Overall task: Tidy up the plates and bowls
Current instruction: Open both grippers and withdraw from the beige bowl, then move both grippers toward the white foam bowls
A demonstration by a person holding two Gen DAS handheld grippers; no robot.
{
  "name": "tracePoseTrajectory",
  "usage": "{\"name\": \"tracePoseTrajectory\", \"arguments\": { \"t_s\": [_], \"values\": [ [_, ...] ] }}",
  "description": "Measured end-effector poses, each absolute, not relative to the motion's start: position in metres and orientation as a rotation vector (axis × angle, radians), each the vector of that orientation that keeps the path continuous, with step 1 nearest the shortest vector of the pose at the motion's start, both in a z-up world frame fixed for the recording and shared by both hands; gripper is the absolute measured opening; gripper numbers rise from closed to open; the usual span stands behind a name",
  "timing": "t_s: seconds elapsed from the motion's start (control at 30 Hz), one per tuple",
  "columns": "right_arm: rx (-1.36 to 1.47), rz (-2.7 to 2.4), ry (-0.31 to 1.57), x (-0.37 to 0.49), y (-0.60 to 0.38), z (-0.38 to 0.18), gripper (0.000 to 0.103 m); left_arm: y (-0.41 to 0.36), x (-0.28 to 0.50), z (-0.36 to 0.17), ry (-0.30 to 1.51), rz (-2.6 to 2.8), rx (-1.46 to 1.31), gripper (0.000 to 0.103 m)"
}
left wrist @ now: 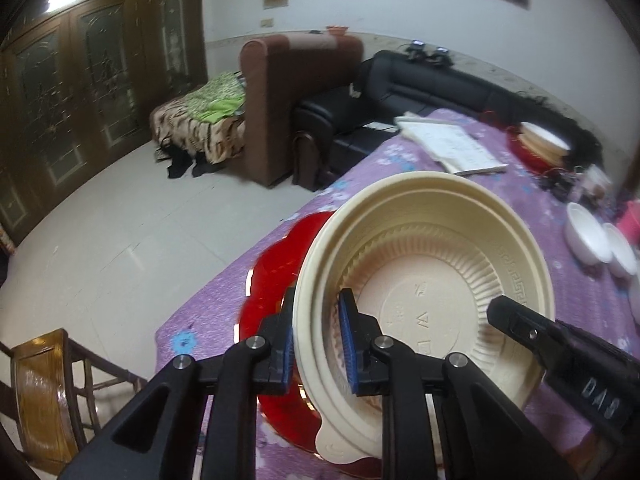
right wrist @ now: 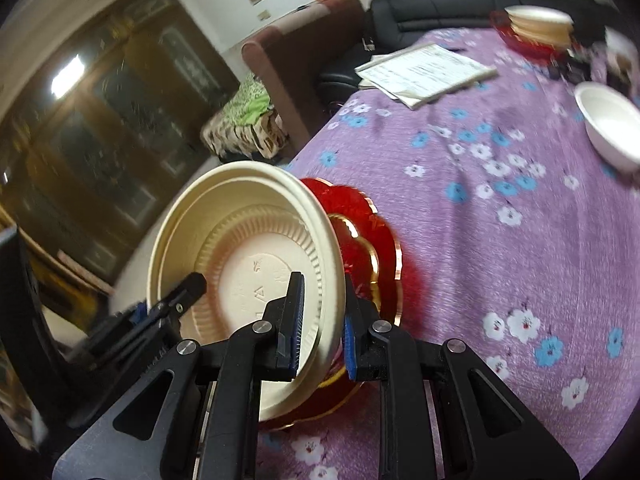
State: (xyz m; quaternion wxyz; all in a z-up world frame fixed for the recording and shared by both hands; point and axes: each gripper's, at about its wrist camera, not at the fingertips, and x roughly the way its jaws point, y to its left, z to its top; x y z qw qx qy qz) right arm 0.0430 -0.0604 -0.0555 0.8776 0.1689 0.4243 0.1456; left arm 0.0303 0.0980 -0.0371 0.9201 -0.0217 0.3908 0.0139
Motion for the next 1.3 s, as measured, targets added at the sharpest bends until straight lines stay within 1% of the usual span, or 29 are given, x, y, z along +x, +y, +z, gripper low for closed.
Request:
{"name": "tracePoseTrajectory", "arguments": {
  "t_s": [0.1,0.13,0.17,0.2,0.23,0.27,0.3,0.43,0.57,0.77,0.8,0.87,0.93,1.1,1.3],
  "values": [
    [0.256,0.287,0.851,0.039,-0.051,-0.053,0.019,0.102,0.031,-0.037,0.804,0.062,-0.051,0.023],
    [0.242,0.287,0.835,0.038,-0.052,-0.051,0.019,0.103,0.031,-0.035,0.795,0.072,-0.051,0.026],
    [0.237,0.290,0.814,0.036,-0.055,-0.049,0.022,0.104,0.031,-0.033,0.788,0.085,-0.051,0.034],
    [0.240,0.291,0.798,0.035,-0.057,-0.046,0.028,0.105,0.030,-0.030,0.776,0.100,-0.051,0.038],
    [0.254,0.296,0.776,0.034,-0.063,-0.044,0.032,0.105,0.028,-0.027,0.761,0.108,-0.053,0.045],
    [0.280,0.301,0.754,0.033,-0.072,-0.042,0.038,0.107,0.027,-0.025,0.750,0.115,-0.056,0.047],
    [0.305,0.299,0.739,0.032,-0.078,-0.040,0.041,0.106,0.026,-0.022,0.737,0.121,-0.057,0.047],
    [0.394,0.250,0.727,0.036,-0.117,-0.040,0.041,0.090,0.023,-0.009,0.701,0.085,-0.044,0.048],
    [0.454,0.189,0.732,0.038,-0.156,-0.044,0.041,0.056,0.019,-0.002,0.682,0.005,0.007,0.054],
    [0.533,0.101,0.708,0.028,-0.217,-0.047,0.041,-0.006,0.011,-0.006,0.698,-0.131,0.101,0.058],
    [0.543,0.094,0.707,0.027,-0.224,-0.047,0.041,-0.016,0.010,-0.007,0.709,-0.157,0.111,0.059],
    [0.568,0.072,0.700,0.023,-0.242,-0.049,0.041,-0.037,0.009,-0.012,0.733,-0.212,0.131,0.068],
    [0.583,0.048,0.694,0.018,-0.260,-0.050,0.041,-0.059,0.009,-0.019,0.770,-0.264,0.158,0.075],
    [0.609,0.003,0.693,0.008,-0.295,-0.052,0.041,-0.108,0.024,-0.040,0.908,-0.384,0.187,0.075],
    [0.609,-0.058,0.699,0.004,-0.330,-0.054,0.041,-0.139,0.045,-0.040,0.921,-0.408,0.184,0.075]
  ]
}}
